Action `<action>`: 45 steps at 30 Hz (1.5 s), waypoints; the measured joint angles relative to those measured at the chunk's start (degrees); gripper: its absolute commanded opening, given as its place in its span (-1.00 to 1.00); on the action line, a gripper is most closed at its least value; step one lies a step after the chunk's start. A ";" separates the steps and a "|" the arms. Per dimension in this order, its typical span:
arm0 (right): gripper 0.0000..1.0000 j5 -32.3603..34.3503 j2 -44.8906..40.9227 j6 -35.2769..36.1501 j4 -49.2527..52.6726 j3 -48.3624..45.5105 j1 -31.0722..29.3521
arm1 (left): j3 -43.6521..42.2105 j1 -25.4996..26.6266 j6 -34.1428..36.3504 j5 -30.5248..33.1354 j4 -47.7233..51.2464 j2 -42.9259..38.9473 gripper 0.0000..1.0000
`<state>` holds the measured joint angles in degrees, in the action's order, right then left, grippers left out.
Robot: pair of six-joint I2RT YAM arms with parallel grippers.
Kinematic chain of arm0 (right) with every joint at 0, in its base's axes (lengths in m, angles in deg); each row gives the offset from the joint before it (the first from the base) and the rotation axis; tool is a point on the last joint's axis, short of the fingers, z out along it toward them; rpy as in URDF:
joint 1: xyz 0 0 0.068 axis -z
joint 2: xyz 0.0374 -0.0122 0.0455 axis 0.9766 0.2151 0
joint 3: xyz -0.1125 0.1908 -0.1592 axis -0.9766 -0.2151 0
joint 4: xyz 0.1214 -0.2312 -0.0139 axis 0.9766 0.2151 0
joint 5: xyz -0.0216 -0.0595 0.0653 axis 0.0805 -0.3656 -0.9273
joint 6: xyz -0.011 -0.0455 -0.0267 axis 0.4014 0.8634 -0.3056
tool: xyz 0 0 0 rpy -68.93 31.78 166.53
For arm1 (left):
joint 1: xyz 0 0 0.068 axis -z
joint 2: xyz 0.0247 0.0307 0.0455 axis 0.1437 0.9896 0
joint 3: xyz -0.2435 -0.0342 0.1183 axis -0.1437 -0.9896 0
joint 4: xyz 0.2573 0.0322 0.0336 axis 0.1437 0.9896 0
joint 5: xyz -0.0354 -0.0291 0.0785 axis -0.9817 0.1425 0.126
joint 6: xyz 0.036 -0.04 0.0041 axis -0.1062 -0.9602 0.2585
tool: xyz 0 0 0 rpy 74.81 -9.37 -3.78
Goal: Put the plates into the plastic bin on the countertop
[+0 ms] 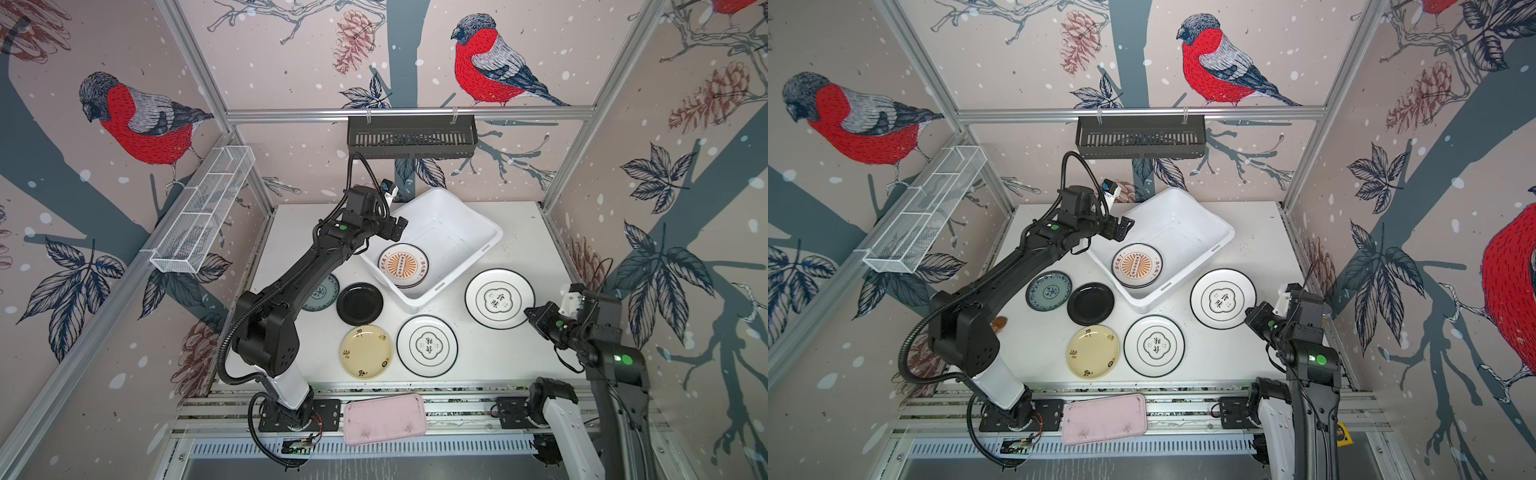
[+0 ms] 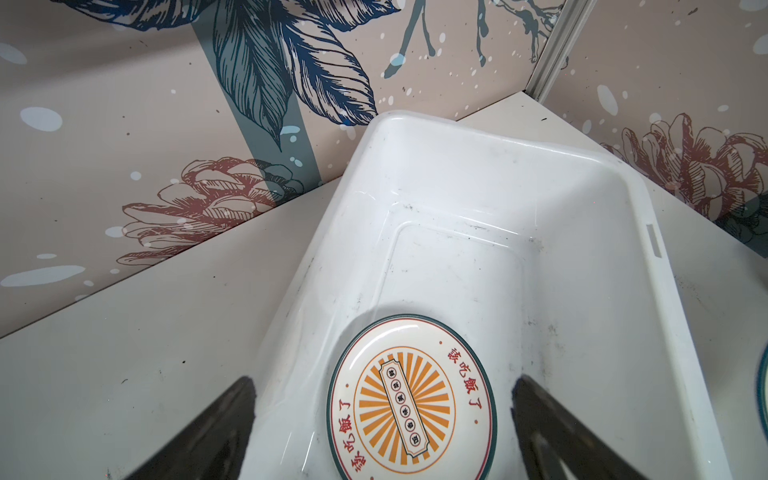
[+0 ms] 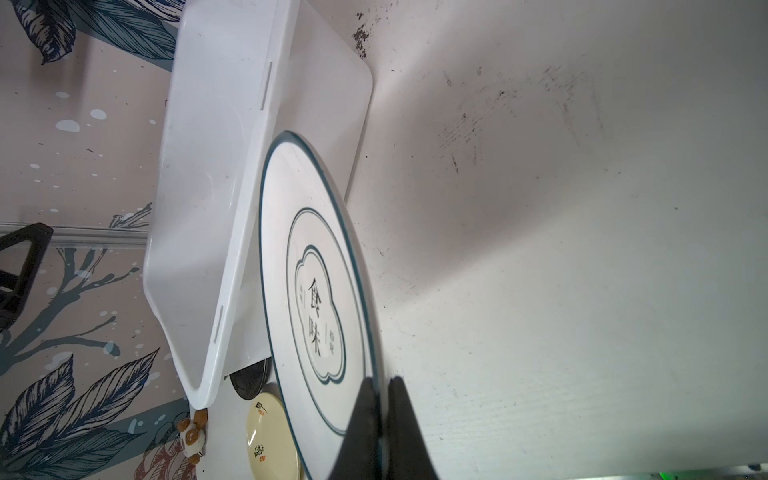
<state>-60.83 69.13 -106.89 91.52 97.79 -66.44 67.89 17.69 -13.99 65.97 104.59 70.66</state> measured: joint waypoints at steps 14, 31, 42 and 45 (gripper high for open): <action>-0.99 -1.31 10.54 -1.40 -4.24 9.49 -0.66 | 2.75 0.11 0.11 0.20 0.04 1.73 0.90; -0.99 0.22 39.06 0.79 -16.68 26.95 -14.53 | -2.69 -0.48 3.23 5.49 0.44 -6.01 0.93; -0.98 -1.05 58.97 4.76 -21.27 38.38 -22.27 | -10.27 -1.03 4.17 3.15 2.84 -14.62 0.90; -0.98 -2.14 64.43 6.69 -21.38 42.99 -23.91 | -12.37 -1.46 4.26 3.13 2.97 -17.35 0.90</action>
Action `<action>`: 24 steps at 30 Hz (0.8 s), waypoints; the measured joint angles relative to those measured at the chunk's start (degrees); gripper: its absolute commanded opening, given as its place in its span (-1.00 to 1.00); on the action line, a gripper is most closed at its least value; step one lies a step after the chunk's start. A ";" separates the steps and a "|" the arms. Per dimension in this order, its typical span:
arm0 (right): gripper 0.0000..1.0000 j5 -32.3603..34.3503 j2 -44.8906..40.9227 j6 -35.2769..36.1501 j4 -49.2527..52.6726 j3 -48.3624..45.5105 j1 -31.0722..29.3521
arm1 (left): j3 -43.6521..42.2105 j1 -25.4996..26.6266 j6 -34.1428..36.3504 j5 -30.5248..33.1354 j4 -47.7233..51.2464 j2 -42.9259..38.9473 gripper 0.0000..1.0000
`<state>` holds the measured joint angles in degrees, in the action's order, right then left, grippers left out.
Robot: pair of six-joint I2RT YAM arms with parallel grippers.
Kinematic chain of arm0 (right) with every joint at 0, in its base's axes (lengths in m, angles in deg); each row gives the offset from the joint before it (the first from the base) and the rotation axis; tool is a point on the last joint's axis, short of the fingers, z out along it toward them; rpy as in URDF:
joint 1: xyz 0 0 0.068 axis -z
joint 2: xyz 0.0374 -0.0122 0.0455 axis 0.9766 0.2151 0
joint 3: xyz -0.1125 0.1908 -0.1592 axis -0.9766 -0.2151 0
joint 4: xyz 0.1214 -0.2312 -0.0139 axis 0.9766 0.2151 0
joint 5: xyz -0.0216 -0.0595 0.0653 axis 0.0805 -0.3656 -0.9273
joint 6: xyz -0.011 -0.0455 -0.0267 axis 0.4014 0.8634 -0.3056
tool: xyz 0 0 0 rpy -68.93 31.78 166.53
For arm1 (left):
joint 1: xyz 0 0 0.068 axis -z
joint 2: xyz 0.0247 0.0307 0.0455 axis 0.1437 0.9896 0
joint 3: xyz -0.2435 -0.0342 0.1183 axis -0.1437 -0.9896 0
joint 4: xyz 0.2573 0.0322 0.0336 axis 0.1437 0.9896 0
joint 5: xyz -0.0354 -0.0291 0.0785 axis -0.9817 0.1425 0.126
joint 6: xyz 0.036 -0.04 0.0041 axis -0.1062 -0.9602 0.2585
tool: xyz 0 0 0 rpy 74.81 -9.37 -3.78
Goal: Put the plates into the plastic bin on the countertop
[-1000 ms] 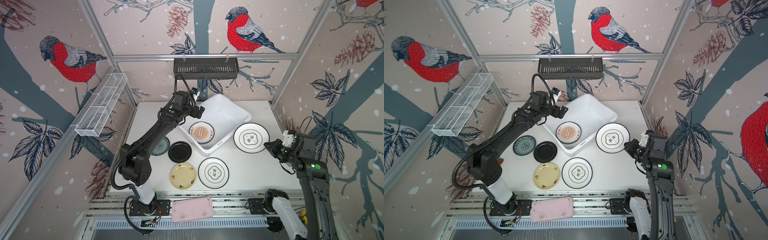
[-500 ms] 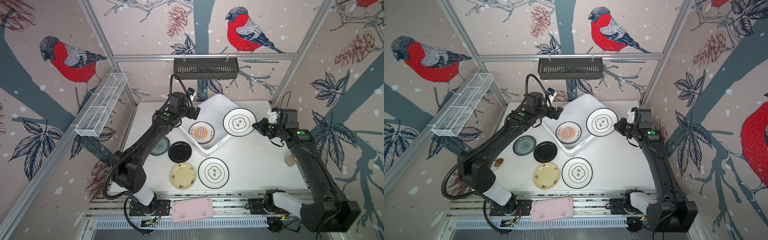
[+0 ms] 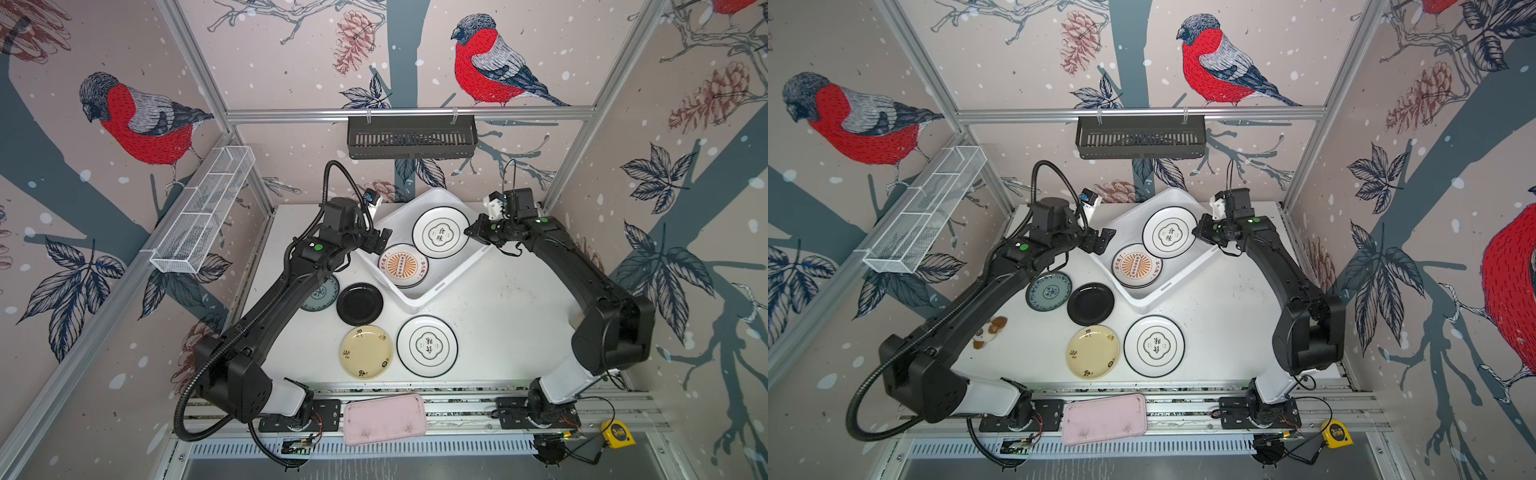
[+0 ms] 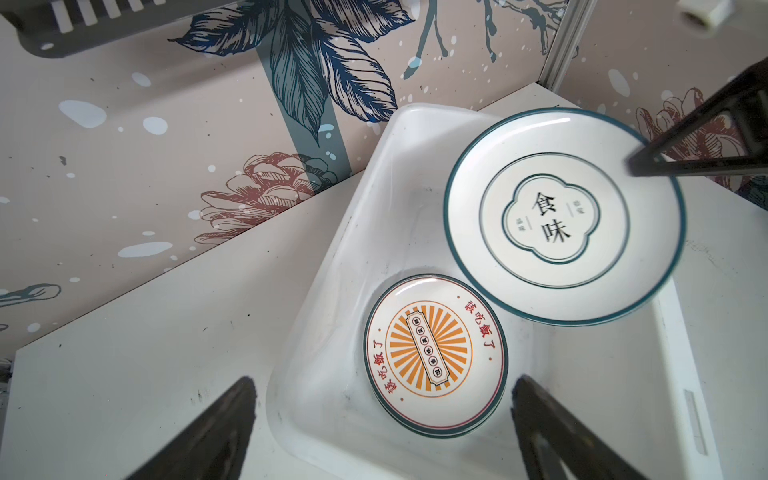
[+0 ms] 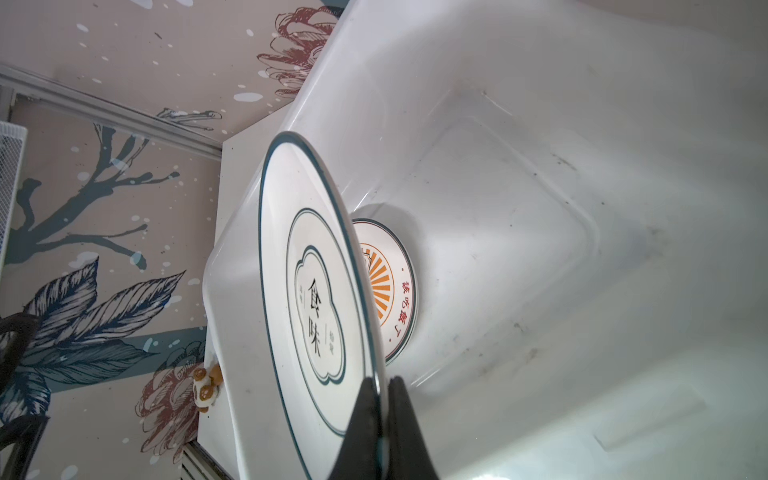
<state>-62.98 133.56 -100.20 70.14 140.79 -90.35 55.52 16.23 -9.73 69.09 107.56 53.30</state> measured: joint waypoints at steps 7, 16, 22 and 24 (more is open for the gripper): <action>-0.98 -2.25 10.62 5.03 2.80 9.22 -1.99 | -3.28 -0.59 0.02 0.02 0.87 -3.82 0.90; -0.97 -4.20 16.63 9.70 6.38 10.86 -3.43 | -3.96 -0.66 -0.20 -0.13 0.81 -4.37 0.90; -0.97 -5.57 19.96 10.58 6.29 11.54 -4.07 | -3.39 -0.66 -0.20 -0.20 0.83 -3.52 0.91; -0.96 -6.08 21.07 11.10 6.19 12.11 -4.28 | -3.13 -0.66 -0.22 -0.24 0.81 -3.32 0.91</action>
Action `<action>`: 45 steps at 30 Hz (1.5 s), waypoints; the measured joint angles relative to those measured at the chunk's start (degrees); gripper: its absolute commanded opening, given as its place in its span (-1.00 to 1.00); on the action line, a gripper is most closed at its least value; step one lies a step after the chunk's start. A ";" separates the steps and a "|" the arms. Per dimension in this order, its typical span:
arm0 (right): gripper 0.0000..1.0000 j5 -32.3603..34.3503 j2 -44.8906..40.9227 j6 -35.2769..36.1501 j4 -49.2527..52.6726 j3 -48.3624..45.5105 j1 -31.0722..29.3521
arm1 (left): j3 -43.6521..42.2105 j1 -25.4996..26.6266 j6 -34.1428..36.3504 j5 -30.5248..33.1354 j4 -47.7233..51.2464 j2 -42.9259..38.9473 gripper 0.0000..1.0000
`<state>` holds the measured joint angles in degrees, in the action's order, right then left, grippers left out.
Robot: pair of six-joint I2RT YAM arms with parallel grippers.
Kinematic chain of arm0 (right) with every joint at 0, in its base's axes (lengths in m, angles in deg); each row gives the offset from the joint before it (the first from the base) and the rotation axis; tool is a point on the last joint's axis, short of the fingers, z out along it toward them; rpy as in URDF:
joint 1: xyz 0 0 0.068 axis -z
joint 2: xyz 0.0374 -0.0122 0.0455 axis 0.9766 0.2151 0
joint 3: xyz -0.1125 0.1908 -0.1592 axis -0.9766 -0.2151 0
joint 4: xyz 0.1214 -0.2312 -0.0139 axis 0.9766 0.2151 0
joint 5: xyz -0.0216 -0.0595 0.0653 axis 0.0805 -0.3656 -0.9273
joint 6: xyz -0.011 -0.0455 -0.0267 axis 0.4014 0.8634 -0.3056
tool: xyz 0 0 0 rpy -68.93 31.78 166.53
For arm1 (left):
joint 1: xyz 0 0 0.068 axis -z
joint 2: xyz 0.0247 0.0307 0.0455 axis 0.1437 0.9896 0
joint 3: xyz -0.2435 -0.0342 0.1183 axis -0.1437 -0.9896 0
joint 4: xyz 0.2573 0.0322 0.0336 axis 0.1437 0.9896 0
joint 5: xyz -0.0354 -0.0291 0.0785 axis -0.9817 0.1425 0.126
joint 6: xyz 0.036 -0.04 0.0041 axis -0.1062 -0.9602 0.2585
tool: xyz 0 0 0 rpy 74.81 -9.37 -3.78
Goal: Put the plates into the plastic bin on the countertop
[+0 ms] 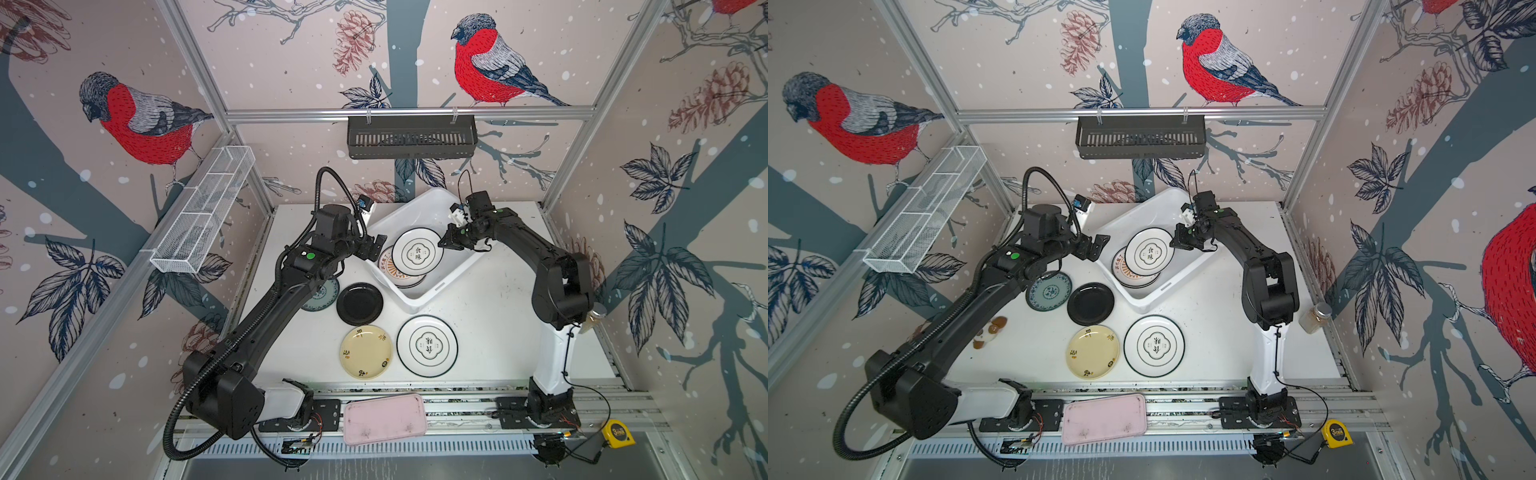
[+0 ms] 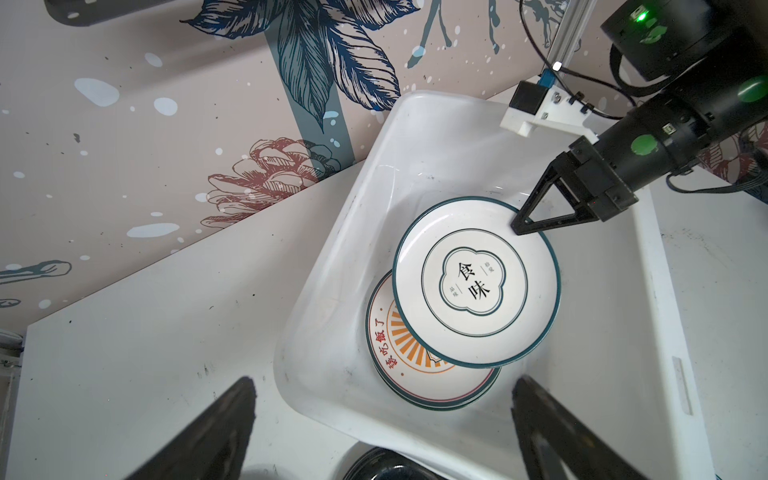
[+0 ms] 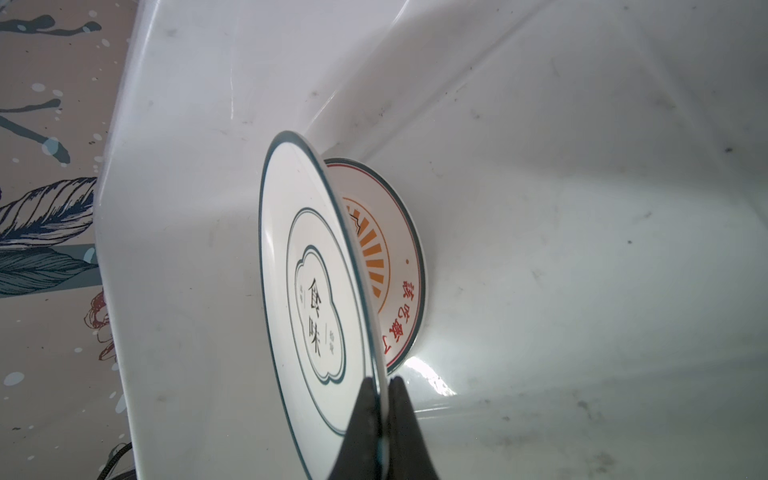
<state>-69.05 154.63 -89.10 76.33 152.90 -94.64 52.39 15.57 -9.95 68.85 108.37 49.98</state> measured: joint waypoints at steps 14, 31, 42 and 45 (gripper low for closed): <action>-0.91 -2.95 7.10 1.55 0.02 4.70 -0.39 | 0.63 0.00 -0.83 0.09 -0.33 1.16 0.91; -0.85 -5.57 12.28 3.28 1.42 8.17 -0.35 | 1.07 0.00 -0.83 0.11 -1.22 2.40 0.91; -0.74 -6.38 13.99 3.52 1.53 8.92 -0.35 | 1.70 0.00 -0.85 0.13 -1.22 3.06 0.91; -0.71 -6.49 14.32 3.50 1.46 9.03 -0.35 | 1.70 0.00 -1.03 0.13 -1.22 3.10 0.92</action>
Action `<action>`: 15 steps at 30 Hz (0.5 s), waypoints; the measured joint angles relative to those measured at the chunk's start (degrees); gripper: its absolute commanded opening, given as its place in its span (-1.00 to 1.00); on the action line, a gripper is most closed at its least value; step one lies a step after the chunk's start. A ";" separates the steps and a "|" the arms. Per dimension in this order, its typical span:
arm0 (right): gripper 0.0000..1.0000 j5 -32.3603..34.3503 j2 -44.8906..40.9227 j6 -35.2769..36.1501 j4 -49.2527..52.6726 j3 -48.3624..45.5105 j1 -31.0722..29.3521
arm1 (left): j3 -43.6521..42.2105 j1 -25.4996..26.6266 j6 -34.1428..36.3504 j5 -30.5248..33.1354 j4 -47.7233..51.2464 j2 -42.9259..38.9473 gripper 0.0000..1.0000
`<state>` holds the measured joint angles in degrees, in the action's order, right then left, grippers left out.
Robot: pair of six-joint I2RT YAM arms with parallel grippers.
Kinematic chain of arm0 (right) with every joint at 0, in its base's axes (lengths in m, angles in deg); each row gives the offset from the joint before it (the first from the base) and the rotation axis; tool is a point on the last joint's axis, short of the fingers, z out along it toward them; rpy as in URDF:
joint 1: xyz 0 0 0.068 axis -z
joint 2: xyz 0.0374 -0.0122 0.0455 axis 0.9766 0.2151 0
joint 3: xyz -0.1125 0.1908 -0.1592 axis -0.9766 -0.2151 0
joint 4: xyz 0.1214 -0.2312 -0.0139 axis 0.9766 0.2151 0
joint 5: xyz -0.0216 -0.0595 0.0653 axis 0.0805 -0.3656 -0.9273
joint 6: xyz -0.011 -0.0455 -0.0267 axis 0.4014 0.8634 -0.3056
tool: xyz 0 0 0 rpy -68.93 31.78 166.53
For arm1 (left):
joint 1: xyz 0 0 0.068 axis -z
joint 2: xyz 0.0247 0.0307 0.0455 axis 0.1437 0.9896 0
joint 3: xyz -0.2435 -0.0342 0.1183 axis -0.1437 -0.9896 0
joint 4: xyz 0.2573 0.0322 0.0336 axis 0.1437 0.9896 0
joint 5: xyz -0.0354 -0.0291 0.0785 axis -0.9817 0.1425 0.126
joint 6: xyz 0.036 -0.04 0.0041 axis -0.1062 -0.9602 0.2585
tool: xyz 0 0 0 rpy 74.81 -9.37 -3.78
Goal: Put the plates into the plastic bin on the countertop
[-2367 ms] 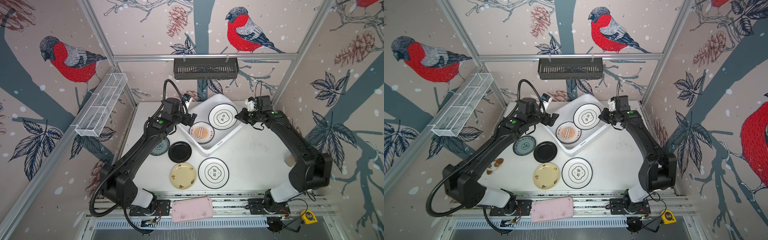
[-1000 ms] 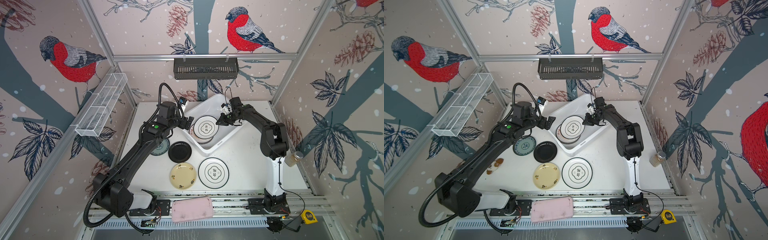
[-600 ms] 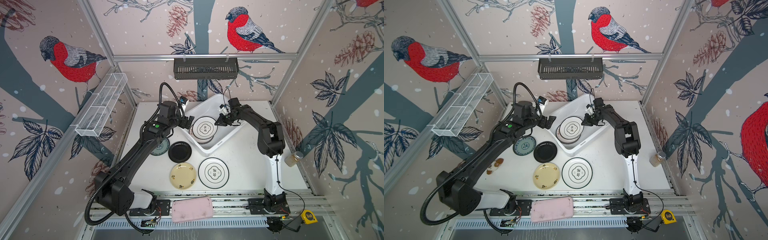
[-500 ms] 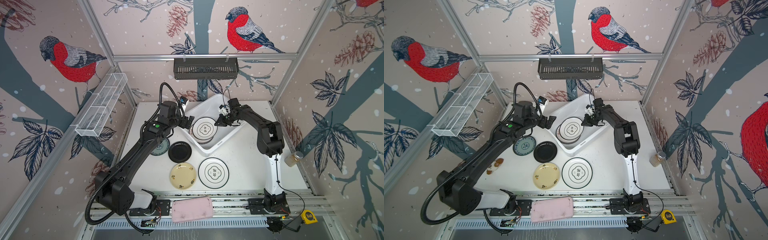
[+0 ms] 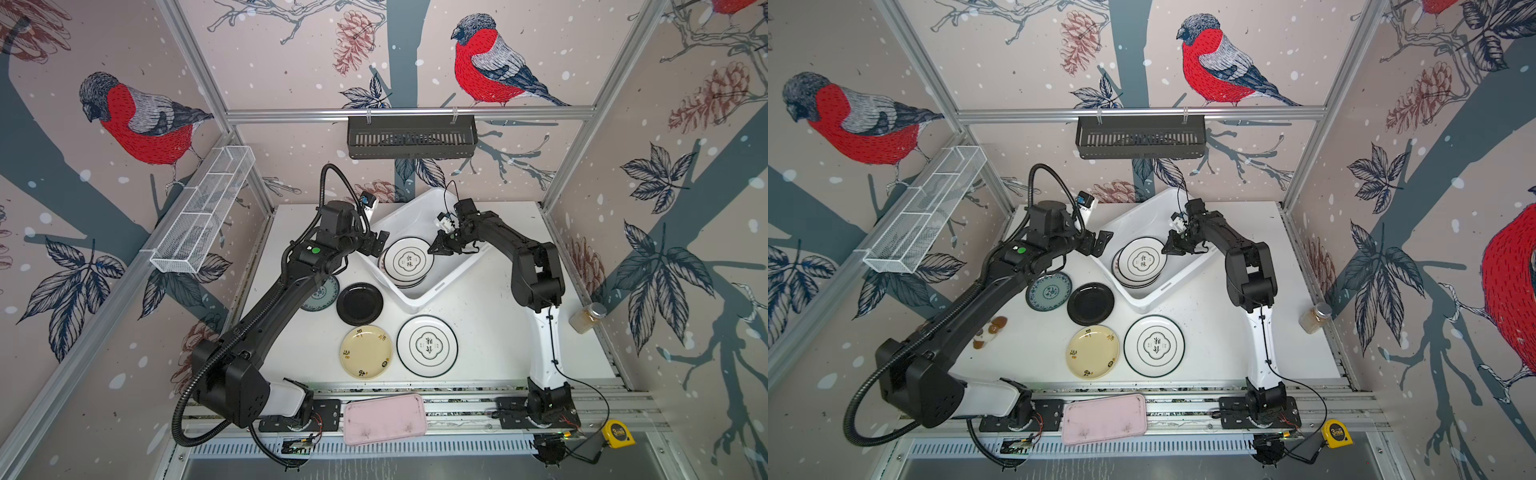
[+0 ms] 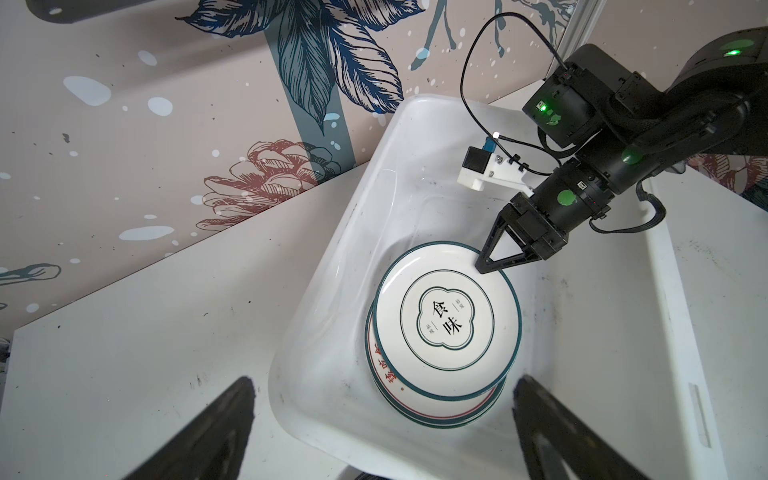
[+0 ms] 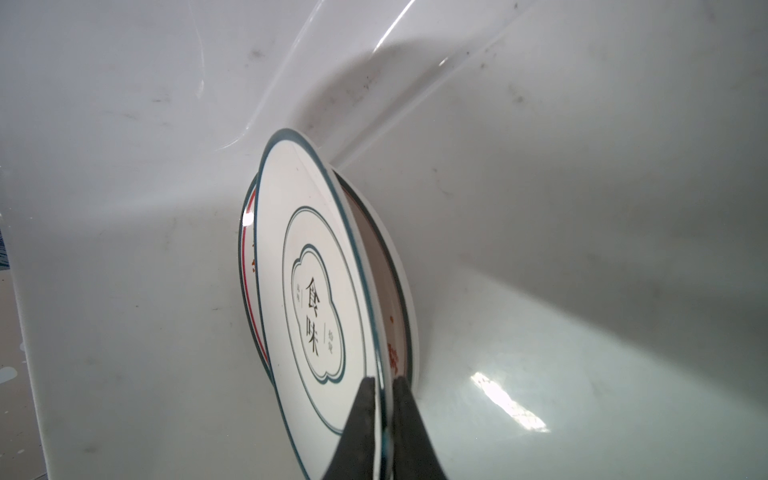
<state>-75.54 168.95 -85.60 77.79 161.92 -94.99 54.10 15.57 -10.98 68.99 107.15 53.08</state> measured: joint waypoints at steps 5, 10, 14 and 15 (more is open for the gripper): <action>-0.69 -0.24 0.81 -0.07 -0.02 0.22 -0.02 | -0.02 0.00 -0.02 0.00 -0.02 0.11 0.91; -0.63 -0.37 1.51 -0.22 -0.17 0.31 -0.04 | -0.02 0.00 -0.20 0.00 0.00 0.26 0.91; -0.61 -0.37 1.75 -0.22 -0.37 0.35 -0.04 | -0.02 0.00 -0.22 -0.02 0.00 0.26 0.91; -0.60 -0.37 1.84 -0.22 -0.37 0.35 -0.04 | -0.04 0.00 -0.22 -0.02 0.00 0.26 0.91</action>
<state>-75.91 170.78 -85.82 77.42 162.27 -95.03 54.05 15.57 -11.20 68.96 107.15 53.35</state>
